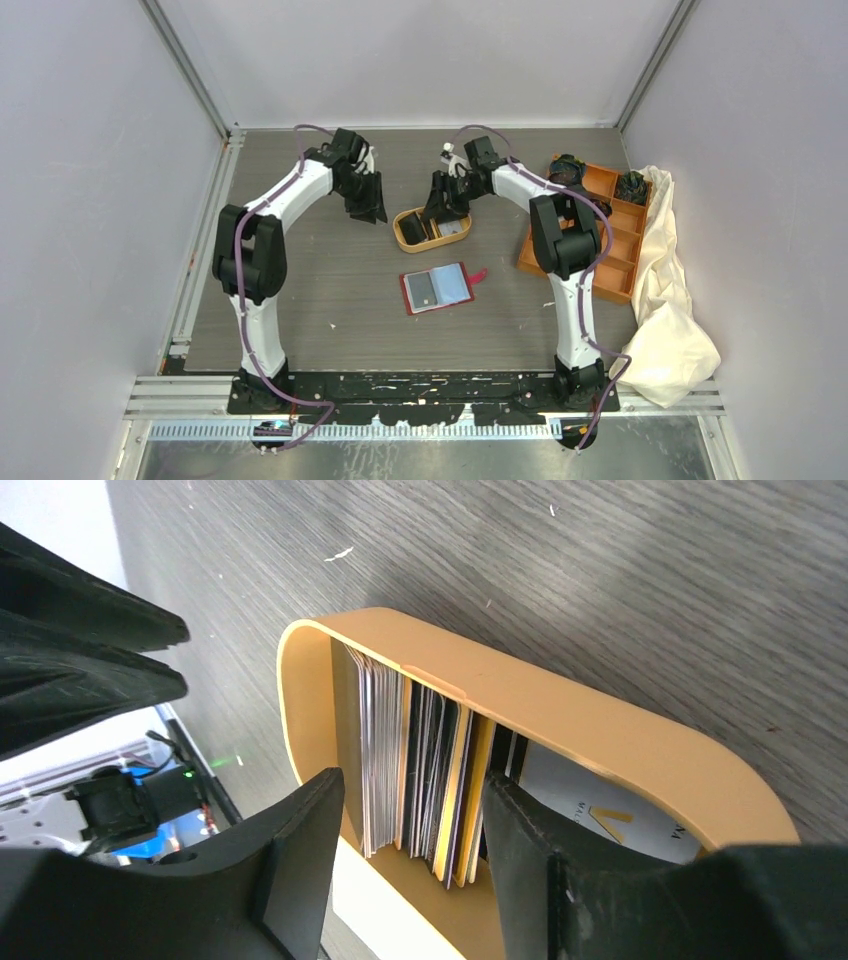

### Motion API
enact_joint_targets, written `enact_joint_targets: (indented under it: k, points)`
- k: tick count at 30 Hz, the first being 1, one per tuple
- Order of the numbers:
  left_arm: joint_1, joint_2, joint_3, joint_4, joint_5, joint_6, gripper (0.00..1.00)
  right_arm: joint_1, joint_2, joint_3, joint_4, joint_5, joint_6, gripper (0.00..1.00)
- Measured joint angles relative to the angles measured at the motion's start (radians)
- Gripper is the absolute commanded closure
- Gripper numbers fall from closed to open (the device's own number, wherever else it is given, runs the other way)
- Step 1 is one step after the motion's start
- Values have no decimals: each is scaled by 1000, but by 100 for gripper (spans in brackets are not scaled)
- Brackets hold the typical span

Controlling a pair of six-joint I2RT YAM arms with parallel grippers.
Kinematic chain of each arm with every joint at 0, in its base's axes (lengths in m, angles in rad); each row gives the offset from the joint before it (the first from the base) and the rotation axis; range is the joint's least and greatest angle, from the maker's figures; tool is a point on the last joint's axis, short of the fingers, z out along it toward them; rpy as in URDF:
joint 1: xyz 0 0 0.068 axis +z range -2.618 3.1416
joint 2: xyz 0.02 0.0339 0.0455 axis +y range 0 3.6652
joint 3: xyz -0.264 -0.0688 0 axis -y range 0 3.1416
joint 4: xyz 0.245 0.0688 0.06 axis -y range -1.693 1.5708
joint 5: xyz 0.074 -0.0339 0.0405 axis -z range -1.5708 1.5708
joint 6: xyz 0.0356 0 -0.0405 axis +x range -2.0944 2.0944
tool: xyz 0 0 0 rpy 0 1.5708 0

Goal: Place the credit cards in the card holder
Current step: Pick up the credit card from the storage box.

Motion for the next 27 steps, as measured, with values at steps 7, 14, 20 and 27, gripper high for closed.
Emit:
enact_joint_targets:
  k: [7, 14, 20, 27]
  points:
    - [-8, 11, 10, -10, 30, 0, 68, -21, 0, -47, 90, -92, 103, 50]
    - [-13, 21, 19, -13, 61, 0, 68, -22, 0, -71, 169, -154, 187, 58]
    - [-14, 34, 28, -20, 70, 0, 69, -22, 0, -81, 198, -173, 218, 61]
    - [-20, 42, 28, -25, 73, 0, 69, -18, 0, -68, 128, -151, 154, 57]
